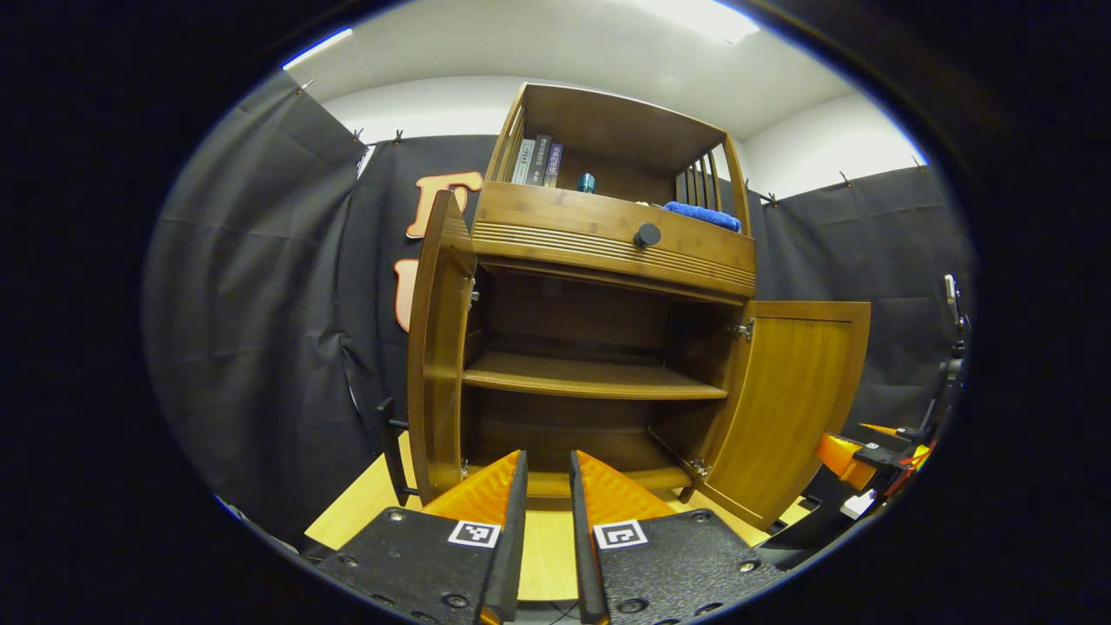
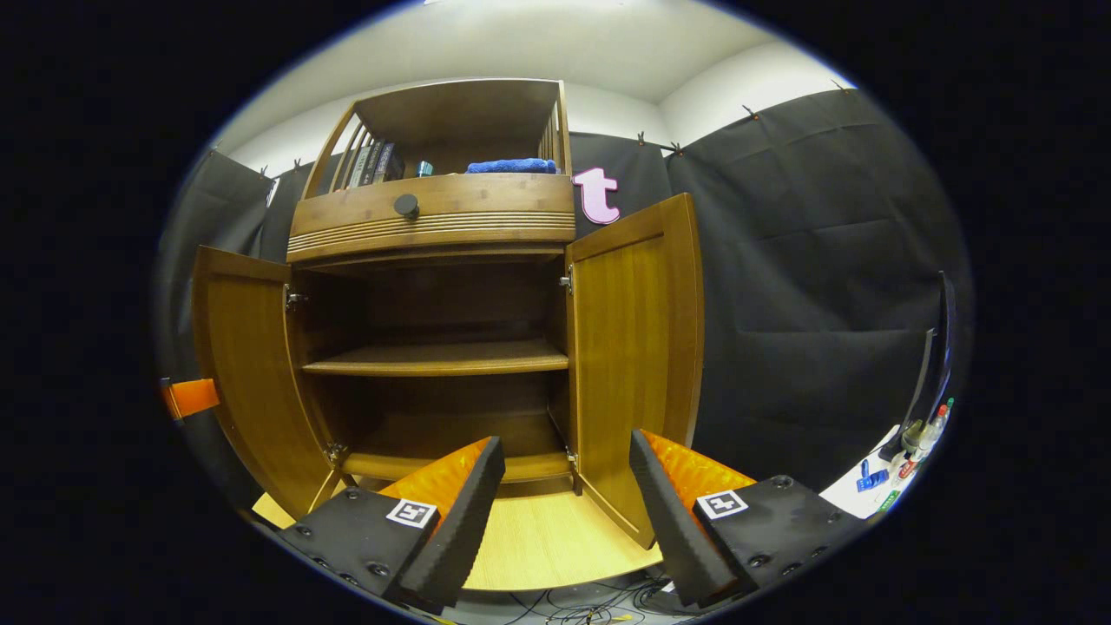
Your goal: Open the right door of the double-door shoe cabinet with the right hand, and open the left door with the left hand.
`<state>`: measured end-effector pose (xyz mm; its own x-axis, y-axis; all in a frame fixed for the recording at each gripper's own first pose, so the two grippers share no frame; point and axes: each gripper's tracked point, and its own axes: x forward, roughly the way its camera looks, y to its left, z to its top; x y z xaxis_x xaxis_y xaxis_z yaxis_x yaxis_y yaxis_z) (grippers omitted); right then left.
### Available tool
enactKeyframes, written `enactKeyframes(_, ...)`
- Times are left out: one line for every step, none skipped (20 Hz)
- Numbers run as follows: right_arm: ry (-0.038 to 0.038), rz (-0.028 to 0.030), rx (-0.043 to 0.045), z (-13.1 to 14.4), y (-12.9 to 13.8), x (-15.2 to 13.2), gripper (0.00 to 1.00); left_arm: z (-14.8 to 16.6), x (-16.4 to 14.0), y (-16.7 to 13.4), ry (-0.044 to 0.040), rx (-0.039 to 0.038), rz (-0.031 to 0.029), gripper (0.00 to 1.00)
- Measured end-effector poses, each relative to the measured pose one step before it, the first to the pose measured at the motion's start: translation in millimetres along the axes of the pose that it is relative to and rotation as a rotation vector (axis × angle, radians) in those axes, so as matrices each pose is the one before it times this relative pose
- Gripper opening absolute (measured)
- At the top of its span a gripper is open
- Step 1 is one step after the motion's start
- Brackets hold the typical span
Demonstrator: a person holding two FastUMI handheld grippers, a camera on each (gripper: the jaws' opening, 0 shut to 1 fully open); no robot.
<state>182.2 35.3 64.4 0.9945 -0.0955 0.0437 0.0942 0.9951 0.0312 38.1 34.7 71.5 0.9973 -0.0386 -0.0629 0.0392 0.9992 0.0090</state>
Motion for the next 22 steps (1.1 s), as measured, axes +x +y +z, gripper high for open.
enactKeyframes(-0.0013,0.00431,-0.0012,0.22,0.84,-0.14,0.84,0.79,0.48,-3.93,-0.00325,-0.00192,-0.0047,0.31)
enactKeyframes(-0.00322,0.00492,-0.00283,0.78,0.44,0.89,0.84,0.68,0.51,-2.22,-0.00499,-0.00062,0.00352,0.31)
enactKeyframes(-0.00395,0.0027,-0.00342,0.55,-0.33,0.38,0.84,1.15,0.61,-0.08,-0.00315,0.00305,0.00504,0.36)
enactKeyframes(-0.00287,0.00286,-0.0046,0.37,-0.1,0.78,0.84,0.7,-0.04,-0.35,-0.00316,0.00602,0.00738,0.41)
enactKeyframes(-0.00212,0.00194,-0.00493,0.28,-0.07,0.05,0.84,0.46,0.65,0.31,-0.00604,0.00336,0.00393,0.46)
enactKeyframes(-0.0026,0.00245,-0.00406,0.9,-0.36,0.96,0.84,0.73,0.49,-0.22,-0.00592,-0.00038,0.00374,0.46)
enactKeyframes(-0.00147,0.00167,-0.00293,-0.1,-0.16,-0.18,0.84,1.22,0.38,-0.38,-0.00389,-0.00299,-0.00217,0.54)
enactKeyframes(-0.00052,0.00196,-0.00162,0.05,0.05,0.01,0.84,0.66,-0.27,-2.72,-0.00136,-0.00217,-0.00433,0.59)
enactKeyframes(-0.00108,0.00151,-0.00117,0.02,0.16,0.01,0.84,0.3,0.93,0.15,-0.00155,0.00177,0.00139,0.64)
enactKeyframes(-0.00182,-0.00063,-0.00073,0.5,-0.36,0.03,0.84,1.07,-1.11,0.35,-0.00278,0.00623,0.00296,0.67)
enactKeyframes(-0.00228,-0.00177,0.00068,0.1,0.0,0.53,0.84,1.09,0.49,-0.11,-0.00297,0.00239,-0.0019,0.69)
enactKeyframes(-0.00112,-0.00112,-0.00025,0.6,0.34,0.75,0.85,0.03,0.56,-0.29,-0.00158,-0.00126,-0.00126,0.7)
enactKeyframes(-0.00025,0.00318,-0.00163,-0.22,0.77,-0.33,0.87,0.36,-0.01,-0.26,-0.0013,-0.00184,0.00052,0.7)
enactKeyframes(-0.00087,-0.00051,-0.00434,0.36,-0.77,0.26,0.88,0.32,0.09,-0.42,-0.00102,0.0,0.00065,0.71)
enactKeyframes(-0.00274,0.00203,-0.00435,0.49,-0.38,-0.48,0.9,1.03,0.21,-0.49,-0.00165,0.0024,-0.00103,0.73)
enactKeyframes(-0.00437,0.00218,-0.00331,0.52,-0.17,0.5,0.92,-0.65,0.13,0.01,-0.00139,0.0034,-0.00124,0.75)
enactKeyframes(-0.00554,0.00026,-0.00298,1.08,-0.12,1.5,0.94,0.17,-0.46,0.63,-0.00144,0.0028,-0.00127,0.77)
enactKeyframes(-0.00461,-0.00105,-0.0032,0.59,-0.49,0.39,0.94,1.15,0.52,-0.11,-0.0029,0.00111,-0.00144,0.77)
enactKeyframes(-0.0016,-0.00131,-0.00173,0.1,-0.24,0.41,0.94,0.41,0.84,-0.17,-0.00069,0.00095,-0.00098,0.77)
enactKeyframes(0.00138,-0.00028,-0.00129,0.28,0.37,0.71,0.94,0.14,0.58,0.86,-0.00052,0.00178,0.00177,0.79)
enactKeyframes(0.00309,-0.00134,0.00002,-0.78,-0.08,-0.63,0.94,0.42,-0.16,0.67,-0.00063,0.00209,0.00005,0.81)
enactKeyframes(0.00261,-0.00232,0.00198,-0.68,-0.26,-1.34,0.94,-1.36,-0.25,-0.84,0.00211,0.0006,-0.00693,0.83)
